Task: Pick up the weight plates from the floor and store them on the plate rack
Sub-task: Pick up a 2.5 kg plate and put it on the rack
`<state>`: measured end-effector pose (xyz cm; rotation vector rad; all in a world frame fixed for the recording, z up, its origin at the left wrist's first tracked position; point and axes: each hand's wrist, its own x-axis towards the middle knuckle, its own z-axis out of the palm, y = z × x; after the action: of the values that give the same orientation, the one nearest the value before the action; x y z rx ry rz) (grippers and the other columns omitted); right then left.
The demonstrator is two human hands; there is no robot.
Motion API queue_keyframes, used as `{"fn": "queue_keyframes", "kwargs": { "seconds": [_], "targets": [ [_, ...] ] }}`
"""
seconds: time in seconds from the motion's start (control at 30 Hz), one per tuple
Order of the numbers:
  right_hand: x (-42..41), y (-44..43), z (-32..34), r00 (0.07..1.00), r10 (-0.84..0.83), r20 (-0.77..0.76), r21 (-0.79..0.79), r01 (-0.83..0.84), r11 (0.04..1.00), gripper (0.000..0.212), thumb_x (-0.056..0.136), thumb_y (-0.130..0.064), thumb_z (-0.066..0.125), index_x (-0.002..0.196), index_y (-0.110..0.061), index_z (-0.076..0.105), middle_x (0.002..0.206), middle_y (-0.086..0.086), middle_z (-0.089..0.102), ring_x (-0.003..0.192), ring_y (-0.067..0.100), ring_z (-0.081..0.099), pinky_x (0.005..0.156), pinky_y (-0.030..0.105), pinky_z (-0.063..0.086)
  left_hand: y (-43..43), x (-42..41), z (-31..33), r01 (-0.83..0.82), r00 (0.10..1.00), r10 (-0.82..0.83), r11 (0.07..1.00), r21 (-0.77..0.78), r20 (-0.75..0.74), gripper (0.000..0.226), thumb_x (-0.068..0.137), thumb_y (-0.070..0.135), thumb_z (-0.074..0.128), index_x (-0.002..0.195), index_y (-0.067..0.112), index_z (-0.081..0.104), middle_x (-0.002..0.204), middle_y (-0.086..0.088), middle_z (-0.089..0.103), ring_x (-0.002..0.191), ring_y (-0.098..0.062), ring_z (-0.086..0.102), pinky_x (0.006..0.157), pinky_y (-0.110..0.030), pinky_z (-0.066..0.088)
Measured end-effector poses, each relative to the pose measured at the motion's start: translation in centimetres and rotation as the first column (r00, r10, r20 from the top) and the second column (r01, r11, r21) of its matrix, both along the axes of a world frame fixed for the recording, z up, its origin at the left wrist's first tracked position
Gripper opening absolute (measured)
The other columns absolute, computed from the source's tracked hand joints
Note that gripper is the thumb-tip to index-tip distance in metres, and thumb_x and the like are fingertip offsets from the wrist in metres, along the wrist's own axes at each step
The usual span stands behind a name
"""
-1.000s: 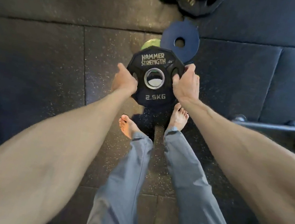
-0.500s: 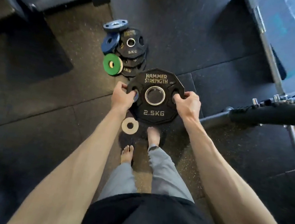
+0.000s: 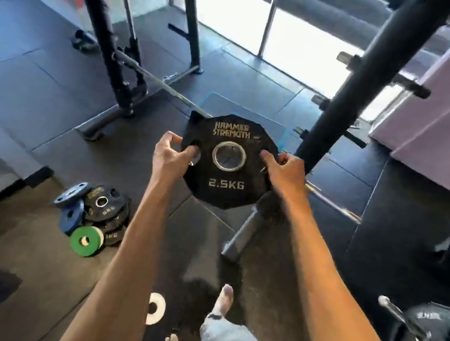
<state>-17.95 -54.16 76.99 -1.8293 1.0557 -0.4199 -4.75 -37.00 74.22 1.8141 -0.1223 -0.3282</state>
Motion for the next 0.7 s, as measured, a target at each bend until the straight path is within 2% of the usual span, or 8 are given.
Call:
{"fn": "queue_keyframes", "kwargs": {
  "seconds": [0.03, 0.1, 0.17, 0.3, 0.43, 0.5, 0.6, 0.7],
  "targets": [
    [-1.2, -0.8, 1.3, 0.999, -0.033, 0.025, -0.001, 0.033, 0.999, 0.034, 0.09, -0.037, 0.067, 0.069, -0.012, 0.06, 0.072, 0.004, 0.064, 0.069, 0.017, 0.059, 0.063, 0.032, 0.044, -1.3, -0.6, 1.4, 0.032, 0.999, -0.032, 0.999, -0.02, 0.014, 0.025, 0.081, 0.018, 0.073, 0.076, 0.023, 0.049, 0.077, 0.001, 0.059, 0.071, -0.016, 0.054, 0.063, -0.03, 0.045],
    [-3.7, -2.6, 3.3, 0.992, -0.096, 0.076, 0.001, 0.096, 0.995, 0.03, 0.09, -0.039, 0.067, 0.077, -0.013, 0.063, 0.075, 0.001, 0.063, 0.071, 0.014, 0.058, 0.056, 0.023, 0.04, -4.1, -1.8, 3.8, 0.101, 0.994, -0.098, 0.994, -0.051, 0.054, 0.025, 0.082, 0.015, 0.073, 0.076, 0.024, 0.051, 0.079, -0.001, 0.061, 0.072, -0.019, 0.057, 0.067, -0.032, 0.048],
    [-6.3, -4.9, 4.7, 0.978, -0.162, 0.134, -0.015, 0.165, 0.986, 0.027, 0.09, -0.041, 0.067, 0.084, -0.015, 0.063, 0.082, 0.0, 0.063, 0.076, 0.014, 0.058, 0.056, 0.02, 0.038, -7.1, -3.2, 5.7, 0.173, 0.981, -0.166, 0.983, -0.064, 0.099, 0.021, 0.081, 0.019, 0.075, 0.079, 0.023, 0.054, 0.081, -0.004, 0.066, 0.073, -0.021, 0.062, 0.073, -0.04, 0.053],
    [-11.5, -10.4, 5.9, 0.923, -0.315, 0.222, 0.024, 0.317, 0.948, 0.026, 0.089, -0.039, 0.068, 0.092, -0.014, 0.063, 0.079, -0.003, 0.064, 0.074, 0.014, 0.061, 0.063, 0.026, 0.044, -14.3, -7.1, 8.6, 0.33, 0.94, -0.317, 0.938, -0.11, 0.123, 0.024, 0.084, 0.024, 0.073, 0.098, 0.014, 0.057, 0.08, -0.012, 0.069, 0.066, -0.023, 0.065, 0.07, -0.041, 0.055],
    [-16.9, -17.1, 6.0, 0.857, -0.439, 0.268, 0.018, 0.451, 0.892, 0.024, 0.09, -0.033, 0.069, 0.085, -0.011, 0.064, 0.07, 0.0, 0.06, 0.062, 0.011, 0.056, 0.063, 0.026, 0.045, -23.4, -10.9, 9.1, 0.462, 0.881, -0.439, 0.88, -0.112, 0.178, 0.021, 0.083, 0.024, 0.075, 0.09, 0.016, 0.056, 0.074, -0.024, 0.066, 0.059, -0.026, 0.06, 0.063, -0.039, 0.049],
    [-19.5, -20.7, 5.8, 0.832, -0.482, 0.274, 0.024, 0.495, 0.869, 0.021, 0.092, -0.029, 0.067, 0.089, -0.008, 0.065, 0.069, -0.001, 0.062, 0.059, 0.005, 0.057, 0.06, 0.019, 0.045, -28.4, -12.8, 8.9, 0.496, 0.864, -0.477, 0.862, -0.108, 0.16, 0.021, 0.083, 0.02, 0.077, 0.084, 0.019, 0.055, 0.066, -0.019, 0.062, 0.056, -0.024, 0.056, 0.061, -0.037, 0.046],
    [-22.8, -26.5, 5.0, 0.815, -0.523, 0.249, 0.013, 0.537, 0.843, 0.026, 0.091, -0.033, 0.067, 0.099, -0.008, 0.068, 0.086, 0.004, 0.071, 0.081, 0.015, 0.067, 0.077, 0.033, 0.052, -35.5, -15.8, 8.0, 0.524, 0.849, -0.508, 0.844, -0.115, 0.147, 0.028, 0.076, 0.022, 0.082, 0.075, 0.023, 0.054, 0.057, -0.006, 0.054, 0.052, -0.018, 0.049, 0.059, -0.034, 0.042],
    [-25.7, -32.0, 4.2, 0.797, -0.56, 0.228, 0.012, 0.573, 0.82, 0.024, 0.092, -0.031, 0.066, 0.097, -0.008, 0.068, 0.084, 0.003, 0.071, 0.083, 0.019, 0.068, 0.078, 0.036, 0.053, -41.6, -18.7, 7.5, 0.525, 0.849, -0.511, 0.844, -0.109, 0.132, 0.023, 0.075, 0.027, 0.08, 0.083, 0.02, 0.06, 0.058, -0.005, 0.06, 0.052, -0.018, 0.055, 0.058, -0.036, 0.047]
  ]
}}
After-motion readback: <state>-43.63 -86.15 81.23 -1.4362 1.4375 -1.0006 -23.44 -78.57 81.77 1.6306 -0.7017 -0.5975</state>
